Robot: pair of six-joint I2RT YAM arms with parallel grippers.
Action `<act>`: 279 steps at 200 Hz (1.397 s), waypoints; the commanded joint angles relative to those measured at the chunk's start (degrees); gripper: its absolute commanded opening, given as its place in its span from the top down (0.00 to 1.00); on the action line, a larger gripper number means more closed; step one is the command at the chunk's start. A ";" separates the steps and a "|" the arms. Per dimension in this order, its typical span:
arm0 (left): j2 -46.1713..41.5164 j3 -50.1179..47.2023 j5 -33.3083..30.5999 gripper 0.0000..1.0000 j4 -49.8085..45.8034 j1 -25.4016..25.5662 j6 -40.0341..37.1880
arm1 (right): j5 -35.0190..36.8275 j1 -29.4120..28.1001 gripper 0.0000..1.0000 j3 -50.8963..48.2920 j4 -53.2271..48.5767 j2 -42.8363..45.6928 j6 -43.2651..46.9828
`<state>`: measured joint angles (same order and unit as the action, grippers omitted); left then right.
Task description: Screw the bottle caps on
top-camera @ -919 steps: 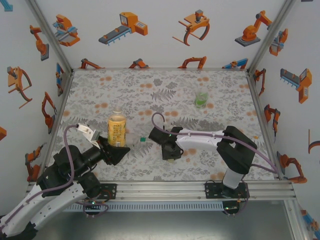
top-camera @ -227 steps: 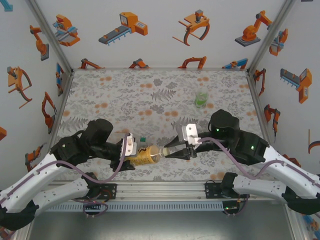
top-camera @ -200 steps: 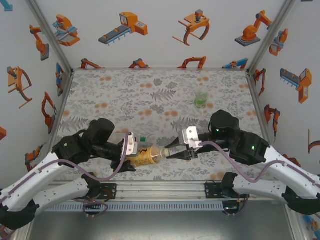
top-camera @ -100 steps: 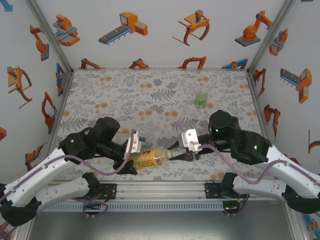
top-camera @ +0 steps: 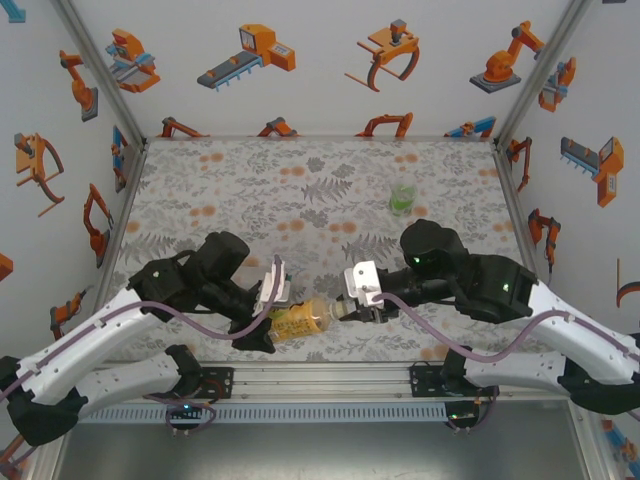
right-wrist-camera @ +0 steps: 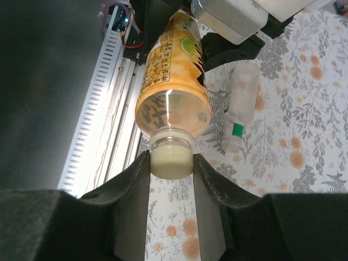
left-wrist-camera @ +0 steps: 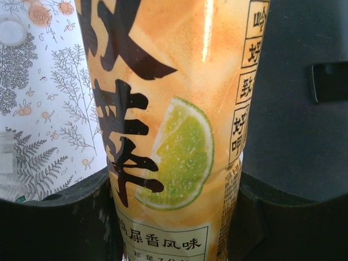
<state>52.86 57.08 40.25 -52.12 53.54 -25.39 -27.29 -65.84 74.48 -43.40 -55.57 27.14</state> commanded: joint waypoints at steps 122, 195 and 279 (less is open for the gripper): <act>0.13 2.78 -0.16 1.00 1.65 0.16 -0.48 | -1.29 -1.83 1.00 1.88 -1.88 -3.36 -10.26; -2.84 1.54 -7.75 1.00 2.49 0.25 -3.08 | -0.46 -1.83 1.00 -1.70 4.42 -4.01 -38.95; -7.55 -2.28 -13.29 1.00 8.80 0.78 -5.90 | 5.67 -1.77 1.00 -5.16 8.11 -5.70 -78.86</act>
<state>46.48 55.46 29.12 -55.18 54.46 -31.86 -20.40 -66.89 72.14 -40.45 -59.88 -32.21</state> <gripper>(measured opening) 0.550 0.347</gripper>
